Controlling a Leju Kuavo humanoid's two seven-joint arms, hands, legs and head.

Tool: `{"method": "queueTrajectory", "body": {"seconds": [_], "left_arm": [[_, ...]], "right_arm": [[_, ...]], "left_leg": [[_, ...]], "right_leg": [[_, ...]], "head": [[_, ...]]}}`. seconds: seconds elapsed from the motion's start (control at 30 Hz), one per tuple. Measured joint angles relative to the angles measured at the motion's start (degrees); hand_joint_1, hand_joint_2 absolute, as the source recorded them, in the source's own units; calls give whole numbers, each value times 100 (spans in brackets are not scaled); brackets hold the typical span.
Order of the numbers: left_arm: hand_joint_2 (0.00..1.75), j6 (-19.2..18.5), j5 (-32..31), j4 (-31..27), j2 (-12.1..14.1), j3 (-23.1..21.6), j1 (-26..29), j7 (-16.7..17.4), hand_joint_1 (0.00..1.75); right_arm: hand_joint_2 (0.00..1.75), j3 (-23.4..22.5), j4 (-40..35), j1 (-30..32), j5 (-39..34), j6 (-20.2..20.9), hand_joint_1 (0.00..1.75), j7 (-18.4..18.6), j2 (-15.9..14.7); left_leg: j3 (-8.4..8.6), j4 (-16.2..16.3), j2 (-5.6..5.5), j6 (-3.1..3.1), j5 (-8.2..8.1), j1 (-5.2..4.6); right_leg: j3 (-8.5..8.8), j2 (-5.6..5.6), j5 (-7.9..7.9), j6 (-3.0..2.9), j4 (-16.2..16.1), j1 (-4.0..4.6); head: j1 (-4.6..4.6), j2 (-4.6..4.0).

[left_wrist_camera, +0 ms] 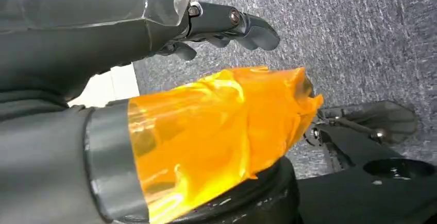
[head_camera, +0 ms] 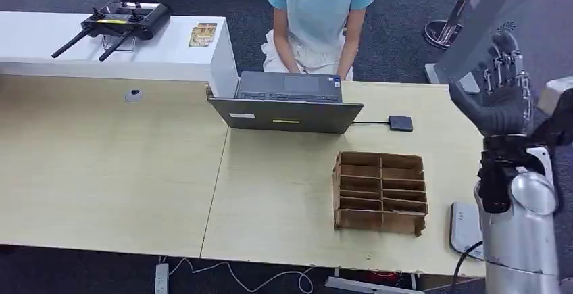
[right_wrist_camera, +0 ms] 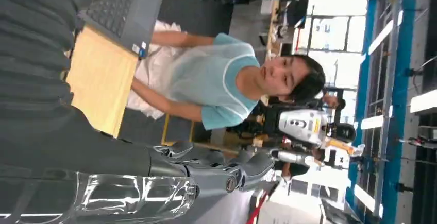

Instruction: Pass the card to the sensor for recognition and then transmit it.

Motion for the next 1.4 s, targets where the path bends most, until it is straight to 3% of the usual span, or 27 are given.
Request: {"method": "queueTrajectory", "body": {"seconds": [0.27,0.47,0.67,0.97,1.13,1.27,1.4], "left_arm": [[0,52,127,-2,-9,140,5,-88,0],[0,70,201,0,-22,210,7,-103,0],[0,100,227,-2,-22,284,10,-116,0],[0,129,321,0,-24,378,16,-101,0],[0,131,321,0,-24,411,15,-96,0],[0,129,304,0,-24,429,17,-48,0],[0,112,252,-2,-24,429,13,-39,0]], "right_arm": [[175,-365,-1038,1503,-204,311,0,-494,-22],[175,-571,-1592,2629,515,508,0,-953,-35],[175,-699,-1751,3302,936,585,0,-1126,96],[175,-704,-2215,4280,3421,-822,0,-1146,616],[175,-606,-2368,4502,3718,-1049,0,-1062,772],[175,-343,-2471,4748,4778,-1909,0,-572,767],[175,163,-2576,5018,5766,-2656,0,162,536]], "left_leg": [[-1,-2,-1,-2,-4,1],[-2,-2,-1,2,-10,0],[4,-2,9,4,-11,0],[5,-4,10,7,-17,1],[7,-4,17,7,-17,0],[8,-4,16,9,-18,0],[10,-4,19,9,-20,-1]], "right_leg": [[0,0,-6,-2,0,1],[2,-1,-10,-1,0,1],[2,4,-10,-1,-1,0],[7,2,-18,-6,0,1],[8,7,-18,-6,-1,0],[12,3,-18,-6,-1,0],[12,7,-18,-6,-1,-1]], "head": [[2,-2],[2,-2],[0,-2],[2,-2],[0,0],[2,-2],[0,-2]]}}
